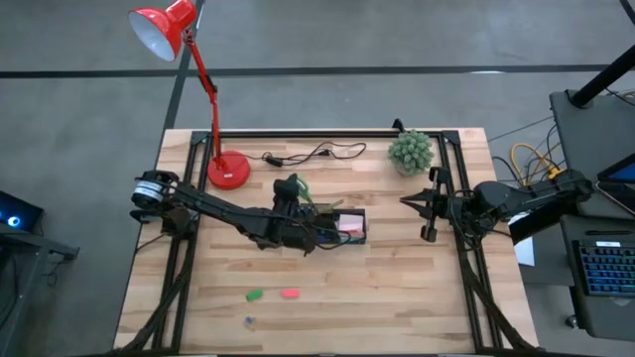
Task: Pick and place office supplies into organizer
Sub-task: Put the green scissors into the black desk organizer
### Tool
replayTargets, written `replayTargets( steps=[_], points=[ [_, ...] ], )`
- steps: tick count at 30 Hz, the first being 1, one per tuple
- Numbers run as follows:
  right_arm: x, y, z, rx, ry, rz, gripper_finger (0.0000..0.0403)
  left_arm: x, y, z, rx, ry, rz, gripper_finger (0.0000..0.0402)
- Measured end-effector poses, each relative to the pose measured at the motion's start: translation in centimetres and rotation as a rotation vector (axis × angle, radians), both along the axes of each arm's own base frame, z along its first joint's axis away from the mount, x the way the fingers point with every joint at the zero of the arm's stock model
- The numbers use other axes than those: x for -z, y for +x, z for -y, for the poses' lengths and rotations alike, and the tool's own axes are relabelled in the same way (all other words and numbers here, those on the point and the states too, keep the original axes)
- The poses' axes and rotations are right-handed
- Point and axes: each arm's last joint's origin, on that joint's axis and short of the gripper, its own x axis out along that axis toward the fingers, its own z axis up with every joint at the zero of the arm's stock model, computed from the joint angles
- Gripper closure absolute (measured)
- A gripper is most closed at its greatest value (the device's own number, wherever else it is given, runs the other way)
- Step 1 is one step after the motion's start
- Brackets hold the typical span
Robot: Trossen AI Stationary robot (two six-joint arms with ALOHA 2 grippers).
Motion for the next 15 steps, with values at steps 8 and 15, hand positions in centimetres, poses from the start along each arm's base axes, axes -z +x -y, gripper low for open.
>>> replayTargets(
  steps=[8, 15],
  points=[
    [0.0, 0.0, 0.0, 0.0, 0.0, 0.0, 0.0394, -0.02, 0.01, 0.0, -0.001, 0.007, -0.013, 0.0369],
    [0.01, 0.0, 0.0, 0.0, 0.0, -0.001, 0.0394, -0.13, 0.07, 0.01, 0.001, 0.016, -0.042, 0.0368]
  ],
)
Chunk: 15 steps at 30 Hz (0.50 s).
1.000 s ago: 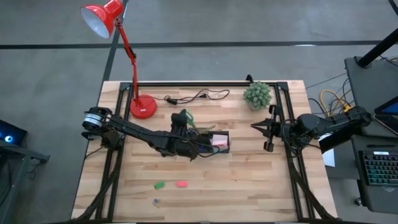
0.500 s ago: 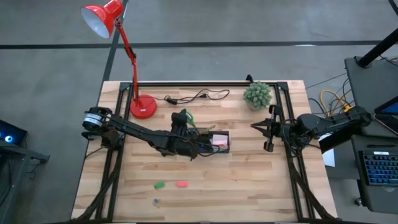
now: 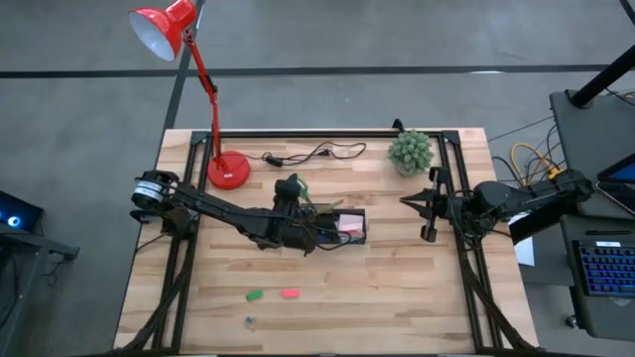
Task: Pick and place office supplies into organizer
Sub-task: Put the green scissors into the black desk organizer
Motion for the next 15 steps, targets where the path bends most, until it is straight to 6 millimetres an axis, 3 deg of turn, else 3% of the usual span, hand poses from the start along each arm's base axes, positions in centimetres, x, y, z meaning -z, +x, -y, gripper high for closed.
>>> replayTargets(
  steps=[15],
  points=[
    [0.0, 0.0, 0.0, 0.0, 0.0, 0.0, 0.0394, -0.08, 0.26, 0.11, 0.034, -0.04, -0.028, 0.0368]
  ],
)
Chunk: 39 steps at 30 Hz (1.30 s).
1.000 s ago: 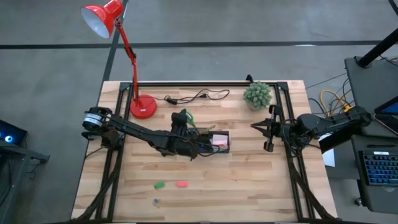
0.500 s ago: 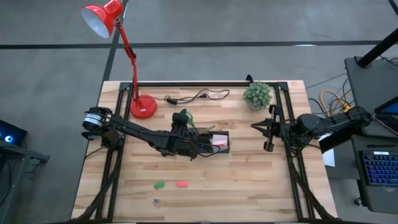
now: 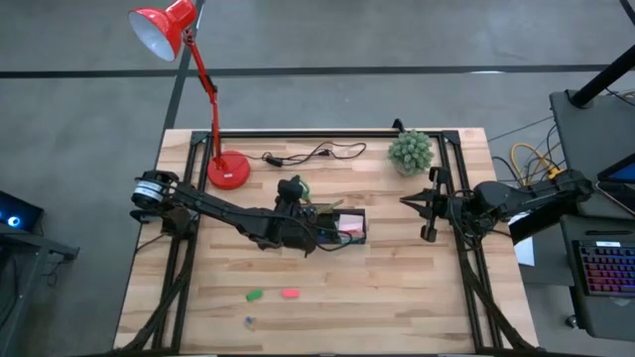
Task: Pick and place office supplies into organizer
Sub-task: Put the green scissors into the black desk organizer
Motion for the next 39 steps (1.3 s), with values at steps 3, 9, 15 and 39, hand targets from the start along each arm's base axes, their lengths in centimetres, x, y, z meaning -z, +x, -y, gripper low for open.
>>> replayTargets(
  steps=[3, 9, 15, 39],
  points=[
    [0.0, 0.0, 0.0, 0.0, 0.0, 0.0, 0.0394, 0.0, -0.01, 0.05, 0.001, 0.0, 0.0, 0.0368],
    [0.01, 0.0, 0.0, 0.004, -0.022, -0.003, 0.0394, 0.04, 0.03, 0.07, 0.016, -0.021, -0.01, 0.0368],
    [0.04, 0.0, 0.0, 0.004, -0.023, -0.005, 0.0394, -0.07, 0.25, 0.16, 0.052, -0.078, -0.013, 0.0368],
    [0.04, 0.01, 0.0, 0.004, -0.024, -0.006, 0.0394, -0.21, 0.44, 0.24, 0.084, -0.127, -0.016, 0.0368]
  ],
)
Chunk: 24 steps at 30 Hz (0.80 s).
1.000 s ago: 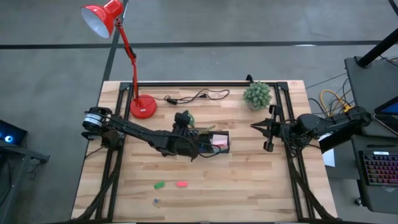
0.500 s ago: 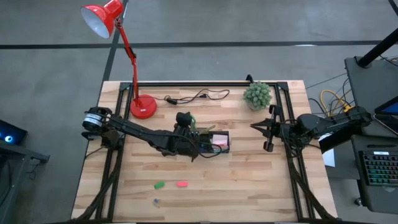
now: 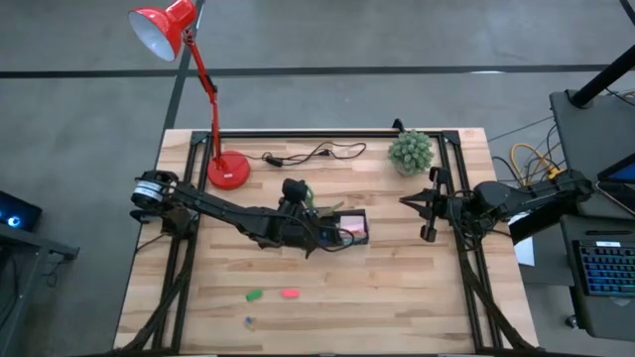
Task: Pick and place office supplies into organizer
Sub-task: Put the green scissors into the black desk organizer
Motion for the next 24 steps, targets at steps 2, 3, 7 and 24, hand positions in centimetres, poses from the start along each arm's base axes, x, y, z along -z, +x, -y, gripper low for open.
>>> replayTargets(
  steps=[2, 3, 7, 24],
  points=[
    [0.0, 0.0, 0.0, 0.0, 0.0, 0.0, 0.0394, -0.1, 0.0, 0.0, 0.001, -0.001, 0.001, 0.0368],
    [0.0, 0.0, 0.0, 0.0, 0.0, 0.0, 0.0394, -0.1, 0.0, 0.0, 0.003, 0.002, -0.005, 0.0368],
    [0.0, 0.0, 0.0, 0.0, 0.0, 0.0, 0.0394, -0.3, 0.1, 0.0, 0.002, 0.033, -0.034, 0.0368],
    [0.0, 0.0, 0.0, 0.001, -0.003, -0.001, 0.0394, -1.1, 0.7, 0.3, -0.045, 0.089, 0.075, 0.0368]
  ],
)
